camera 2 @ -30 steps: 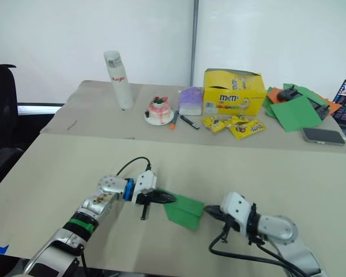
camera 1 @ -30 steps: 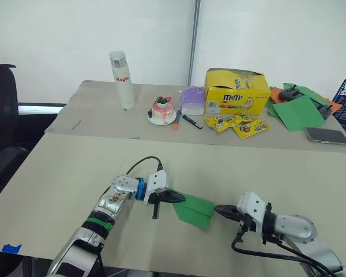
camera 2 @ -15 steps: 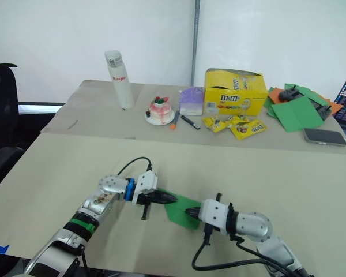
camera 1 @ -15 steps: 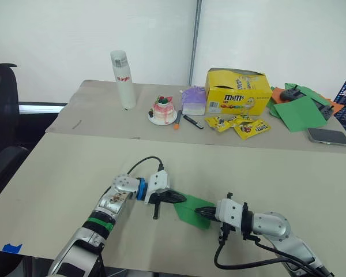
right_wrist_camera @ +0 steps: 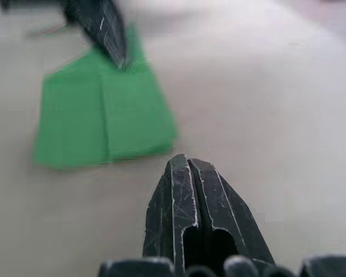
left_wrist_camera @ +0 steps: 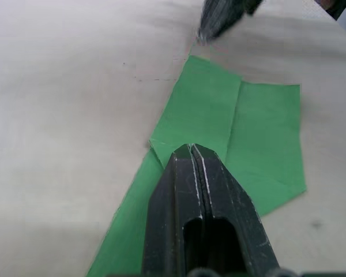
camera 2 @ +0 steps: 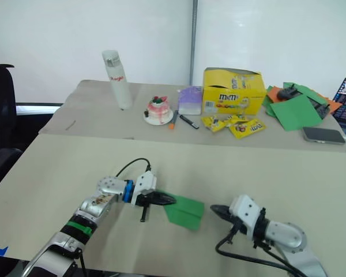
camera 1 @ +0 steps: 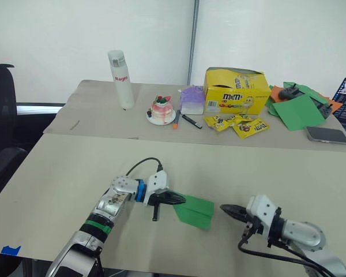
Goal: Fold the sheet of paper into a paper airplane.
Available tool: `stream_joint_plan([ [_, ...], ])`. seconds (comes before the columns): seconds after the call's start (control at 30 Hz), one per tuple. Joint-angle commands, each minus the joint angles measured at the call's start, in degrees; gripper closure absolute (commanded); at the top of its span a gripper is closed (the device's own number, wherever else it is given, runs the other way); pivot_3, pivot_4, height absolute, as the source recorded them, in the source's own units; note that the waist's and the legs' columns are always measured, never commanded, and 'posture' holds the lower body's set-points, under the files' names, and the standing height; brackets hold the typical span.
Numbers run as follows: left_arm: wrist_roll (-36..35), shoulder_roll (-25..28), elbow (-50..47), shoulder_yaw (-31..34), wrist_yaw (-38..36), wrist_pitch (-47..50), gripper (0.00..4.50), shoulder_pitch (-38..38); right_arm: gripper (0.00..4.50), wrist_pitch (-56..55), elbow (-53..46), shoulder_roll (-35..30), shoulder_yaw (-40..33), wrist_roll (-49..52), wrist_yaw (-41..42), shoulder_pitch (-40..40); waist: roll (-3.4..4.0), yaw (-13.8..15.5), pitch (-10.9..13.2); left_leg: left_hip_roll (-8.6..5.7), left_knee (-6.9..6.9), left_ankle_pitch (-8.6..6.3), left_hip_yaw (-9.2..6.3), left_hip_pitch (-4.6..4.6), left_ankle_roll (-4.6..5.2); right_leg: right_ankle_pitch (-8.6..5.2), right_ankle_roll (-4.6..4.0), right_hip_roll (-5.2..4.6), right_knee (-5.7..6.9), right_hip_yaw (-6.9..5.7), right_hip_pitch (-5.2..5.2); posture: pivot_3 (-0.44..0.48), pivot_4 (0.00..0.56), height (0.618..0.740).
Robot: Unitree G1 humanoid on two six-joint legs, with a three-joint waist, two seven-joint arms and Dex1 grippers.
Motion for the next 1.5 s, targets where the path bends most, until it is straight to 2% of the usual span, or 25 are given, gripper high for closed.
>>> stream_joint_plan([
  [0.03,-4.3,3.7,-11.4,1.2,-1.7,10.7,3.23,-0.7,4.50,6.7,-5.3,-1.3,-1.9,5.6,1.2,-1.5,-0.12,0.0,0.1,0.06,-0.03,0.00,-0.01,-0.02,0.00,-0.01,-0.02,0.06,0.01,-0.02,-0.03,0.000,0.150,0.722],
  [0.07,-5.5,4.6,-14.0,1.8,-1.5,13.3,3.04,-0.9,4.50,8.5,-6.3,-1.5,-2.1,6.8,1.3,-1.8,-0.10,0.0,0.2,0.07,-0.05,0.00,-0.02,-0.03,0.00,-0.01,-0.03,0.06,0.00,-0.03,-0.04,0.000,0.150,0.722],
  [0.23,-11.0,8.6,-22.7,7.2,1.1,21.9,1.30,-1.5,4.50,20.1,-9.5,-1.8,-4.3,14.3,-0.5,-4.4,-0.05,0.1,0.2,0.05,-0.08,0.00,-0.02,-0.04,0.00,-0.02,-0.04,0.02,-0.01,-0.03,-0.06,0.000,0.150,0.722],
  [0.37,-13.0,10.8,-25.8,10.1,3.5,24.9,0.01,0.2,3.30,28.6,-10.6,-2.9,-5.5,21.0,0.5,-4.2,-0.06,0.1,0.3,0.05,-0.08,0.00,-0.03,-0.03,0.00,-0.02,-0.04,0.01,-0.02,-0.03,-0.05,0.000,0.150,0.722],
  [0.47,-14.1,12.2,-27.7,11.6,5.1,26.2,0.00,3.3,2.25,31.9,-9.5,-2.5,-6.3,24.0,0.6,-3.1,-0.05,0.1,0.3,0.05,-0.15,0.00,-0.02,-0.03,0.00,-0.02,-0.04,0.00,-0.06,-0.01,-0.05,0.000,0.150,0.722],
  [0.6,-12.9,14.1,-29.9,11.7,6.3,24.7,0.00,7.5,0.94,28.4,-6.0,-0.9,-4.1,20.6,2.0,-2.9,-0.11,0.1,0.3,0.06,-0.15,0.00,-0.02,-0.02,0.00,-0.02,-0.04,0.00,-0.04,-0.01,-0.06,0.000,0.150,0.722],
  [0.7,-12.1,18.0,-33.1,9.1,4.1,24.5,0.00,11.0,0.94,26.3,-2.5,0.6,-1.4,17.9,3.6,-4.2,-0.08,0.1,0.3,0.06,-0.16,0.00,-0.01,0.01,0.00,-0.03,-0.05,0.00,-0.06,0.00,-0.06,0.000,0.150,0.722],
  [0.87,-12.1,18.8,-33.9,8.7,6.0,24.5,0.00,12.4,0.94,27.3,0.6,2.8,0.6,18.3,6.0,-7.0,0.02,0.3,0.4,0.06,-0.17,0.00,0.02,-0.01,-0.01,-0.03,-0.08,-0.04,-0.03,0.02,-0.10,0.000,0.150,0.722],
  [0.93,-11.8,19.0,-33.4,9.0,6.4,23.9,0.00,12.7,1.46,28.8,1.1,3.8,0.5,19.8,6.4,-8.0,0.02,0.2,0.4,0.06,-0.17,0.00,0.01,-0.01,-0.01,-0.04,-0.08,-0.04,-0.04,0.01,-0.09,0.000,0.150,0.722],
  [1.23,-11.7,18.7,-32.1,8.8,7.5,23.2,0.00,12.5,4.48,31.6,1.3,4.6,1.6,20.2,8.0,-10.2,0.03,0.1,0.4,0.07,-0.18,0.00,0.01,-0.02,-0.01,-0.03,-0.08,-0.03,-0.03,0.01,-0.11,0.000,0.150,0.722],
  [1.37,-12.4,17.2,-31.1,10.0,9.2,22.9,0.00,12.1,4.48,30.5,0.7,4.8,2.4,19.0,8.2,-11.5,0.03,0.1,0.4,0.07,-0.18,0.00,0.01,-0.02,-0.01,-0.03,-0.08,-0.03,-0.02,0.02,-0.11,0.000,0.150,0.722],
  [1.5,-9.9,18.9,-27.6,10.4,8.7,18.9,0.00,12.7,4.48,28.5,-2.9,5.8,0.3,19.0,5.8,-17.6,0.06,-0.1,0.4,0.08,-0.18,0.00,0.02,-0.05,-0.01,-0.03,-0.09,-0.02,0.01,0.02,-0.18,0.000,0.150,0.722],
])
